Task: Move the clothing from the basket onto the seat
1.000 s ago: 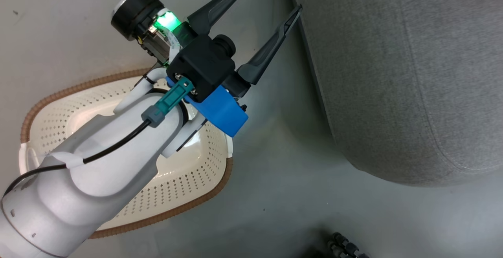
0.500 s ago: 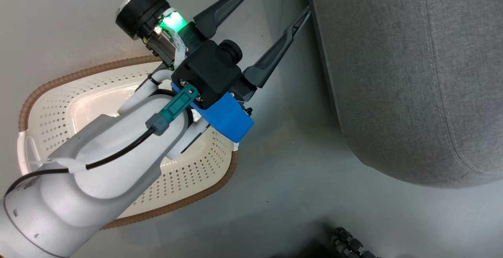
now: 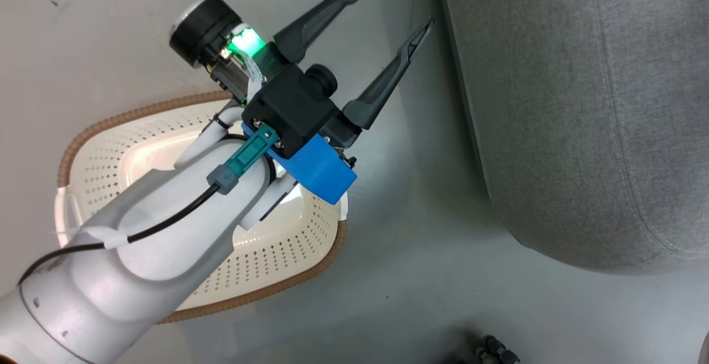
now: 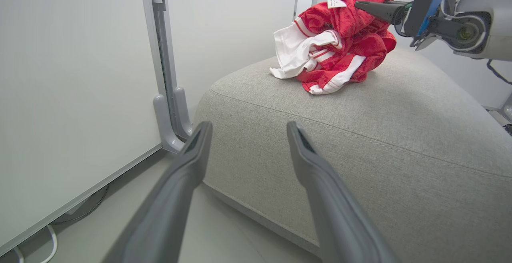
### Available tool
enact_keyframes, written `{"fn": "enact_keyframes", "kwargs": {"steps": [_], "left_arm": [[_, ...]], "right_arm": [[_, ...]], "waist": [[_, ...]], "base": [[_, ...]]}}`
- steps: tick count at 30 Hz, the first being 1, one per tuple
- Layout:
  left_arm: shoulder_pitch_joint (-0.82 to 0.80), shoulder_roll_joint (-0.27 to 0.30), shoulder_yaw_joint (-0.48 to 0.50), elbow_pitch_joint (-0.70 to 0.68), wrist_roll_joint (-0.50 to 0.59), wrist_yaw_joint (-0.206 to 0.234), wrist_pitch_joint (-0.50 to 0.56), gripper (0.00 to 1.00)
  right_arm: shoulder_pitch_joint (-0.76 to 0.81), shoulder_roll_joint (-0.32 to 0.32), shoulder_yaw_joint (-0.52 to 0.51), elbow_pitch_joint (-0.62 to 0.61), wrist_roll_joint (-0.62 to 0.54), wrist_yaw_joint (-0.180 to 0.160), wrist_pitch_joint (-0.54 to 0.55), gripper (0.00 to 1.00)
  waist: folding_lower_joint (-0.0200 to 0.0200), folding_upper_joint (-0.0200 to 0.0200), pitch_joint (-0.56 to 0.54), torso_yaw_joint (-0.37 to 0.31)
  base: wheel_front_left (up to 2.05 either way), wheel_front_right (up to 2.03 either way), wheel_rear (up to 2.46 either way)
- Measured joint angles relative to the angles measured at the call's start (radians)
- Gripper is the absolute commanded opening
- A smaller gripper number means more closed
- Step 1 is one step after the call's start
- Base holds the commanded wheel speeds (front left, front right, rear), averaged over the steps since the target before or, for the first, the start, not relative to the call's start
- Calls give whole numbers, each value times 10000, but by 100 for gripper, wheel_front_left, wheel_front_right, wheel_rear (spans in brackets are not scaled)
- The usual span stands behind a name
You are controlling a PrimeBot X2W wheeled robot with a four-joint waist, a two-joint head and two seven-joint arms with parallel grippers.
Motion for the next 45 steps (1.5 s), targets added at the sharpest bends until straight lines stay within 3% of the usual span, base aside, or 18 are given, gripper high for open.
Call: {"fn": "enact_keyframes", "kwargs": {"steps": [11,21,26,28,34,45], "left_arm": [[1120,-631,784,675,-485,345,-435,100],[3514,-1116,3425,324,21,405,-451,100],[4802,-1371,4957,77,533,272,-451,100],[5622,-1647,6125,-86,1039,138,-453,100],[6678,-2121,7749,-142,1645,-111,-454,100],[8391,-2890,9459,-115,2725,-886,-464,100]], "right_arm": [[3534,727,-127,-2278,-255,-2,-2,100],[5657,1523,1231,-3944,-399,-2,-2,100],[6273,1707,2370,-4370,-399,-2,-2,100],[6732,1795,2963,-4564,-403,-2,-2,100],[7191,1902,3513,-4591,-405,-2,-2,100],[8331,1981,3883,-4134,-313,-2,-2,100]], "waist": [[-1,0,-1484,341],[-3,0,-3491,794],[-3,0,-4441,1079],[-4,0,-5017,1456],[-3,0,-5720,1990],[-3,1,-6860,2479]], "base": [[0,0,0],[0,0,0],[0,0,0],[0,0,0],[0,0,0],[0,0,0]]}}
